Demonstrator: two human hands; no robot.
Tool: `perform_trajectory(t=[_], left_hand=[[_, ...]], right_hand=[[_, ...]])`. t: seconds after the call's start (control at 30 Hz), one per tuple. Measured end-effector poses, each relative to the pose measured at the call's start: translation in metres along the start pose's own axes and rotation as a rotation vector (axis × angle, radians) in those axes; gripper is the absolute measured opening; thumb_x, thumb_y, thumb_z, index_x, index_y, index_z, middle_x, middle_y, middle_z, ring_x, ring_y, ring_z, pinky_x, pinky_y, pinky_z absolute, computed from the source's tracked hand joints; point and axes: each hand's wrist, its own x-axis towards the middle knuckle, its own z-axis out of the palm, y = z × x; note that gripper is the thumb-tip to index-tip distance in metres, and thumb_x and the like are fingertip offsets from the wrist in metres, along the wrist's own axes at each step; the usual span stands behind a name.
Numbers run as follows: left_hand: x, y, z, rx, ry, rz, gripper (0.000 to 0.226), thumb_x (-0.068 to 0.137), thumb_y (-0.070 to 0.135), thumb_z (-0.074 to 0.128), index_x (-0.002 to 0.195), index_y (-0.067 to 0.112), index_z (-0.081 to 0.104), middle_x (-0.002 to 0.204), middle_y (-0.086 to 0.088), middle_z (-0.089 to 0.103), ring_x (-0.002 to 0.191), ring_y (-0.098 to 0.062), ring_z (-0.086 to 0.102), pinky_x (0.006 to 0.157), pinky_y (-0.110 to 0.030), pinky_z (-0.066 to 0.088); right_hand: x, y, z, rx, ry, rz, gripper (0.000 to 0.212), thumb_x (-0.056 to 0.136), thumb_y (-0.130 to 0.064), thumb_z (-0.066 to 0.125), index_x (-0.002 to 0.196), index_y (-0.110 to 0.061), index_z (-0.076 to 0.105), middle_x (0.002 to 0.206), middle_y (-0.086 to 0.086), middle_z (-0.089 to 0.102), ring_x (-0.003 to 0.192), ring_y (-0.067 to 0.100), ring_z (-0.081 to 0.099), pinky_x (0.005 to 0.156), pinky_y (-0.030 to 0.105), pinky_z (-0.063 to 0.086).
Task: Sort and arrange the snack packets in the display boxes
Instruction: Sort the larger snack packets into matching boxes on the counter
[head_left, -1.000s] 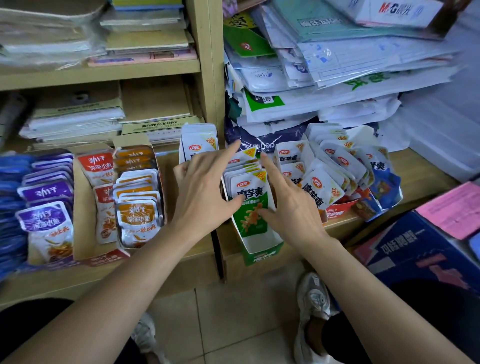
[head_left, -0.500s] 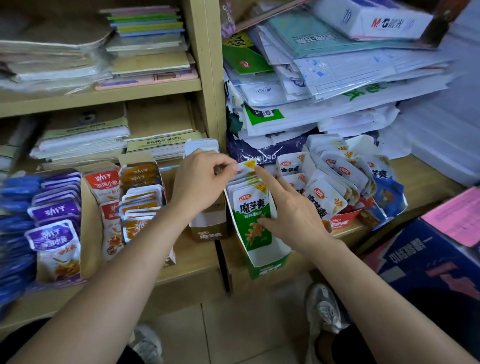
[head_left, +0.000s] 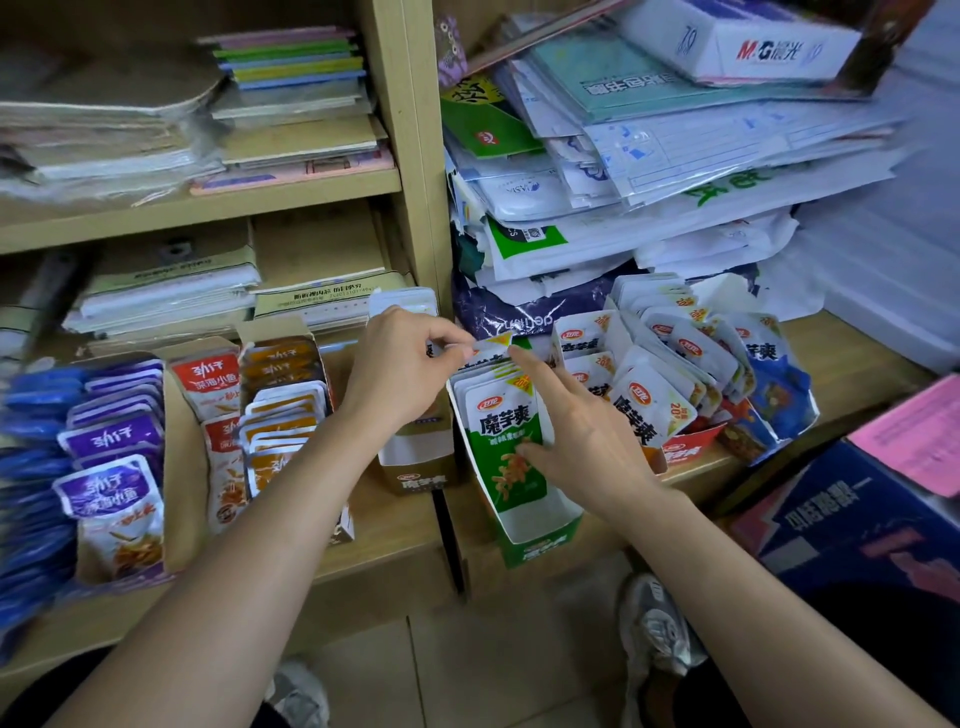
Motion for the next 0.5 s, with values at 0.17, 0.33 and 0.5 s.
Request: perform_trajectory(t=[0.17, 0.33, 0.5], left_hand=[[0.005, -0.004, -0.003, -0.026, -0.009, 0.009, 0.007, 0.087, 0.025, 0.078, 0.090, 0.030, 0.081, 0.073, 0.025, 0.067, 0.071, 0.010, 0.060, 0.062, -0.007, 0.040], [0.012, -0.003, -0.006, 0.072, -0.044, 0.039, 0.009, 0.090, 0.023, 0.074, 0.087, 0.027, 0.081, 0.075, 0.018, 0.069, 0.068, 0.010, 0.058, 0.061, -0.003, 0.035], [0.017, -0.003, -0.003, 0.092, -0.188, -0.062, 0.006, 0.088, 0.028, 0.076, 0.086, 0.031, 0.081, 0.074, 0.021, 0.069, 0.063, 0.002, 0.055, 0.059, -0.023, 0.040]], right_hand=[[-0.001, 0.000, 0.000, 0.002, -0.008, 0.007, 0.099, 0.084, -0.028, 0.079, 0.156, -0.037, 0.012, 0.123, -0.002, 0.060, 0.086, 0.017, 0.063, 0.063, 0.026, 0.048], [-0.001, 0.001, 0.001, 0.004, 0.001, 0.001, 0.096, 0.084, -0.027, 0.079, 0.156, -0.037, 0.015, 0.122, -0.003, 0.062, 0.087, 0.016, 0.063, 0.064, 0.026, 0.046], [-0.001, 0.001, 0.002, 0.017, -0.002, -0.008, 0.098, 0.085, -0.026, 0.078, 0.157, -0.037, 0.014, 0.119, -0.003, 0.061, 0.088, 0.018, 0.063, 0.069, 0.032, 0.053]])
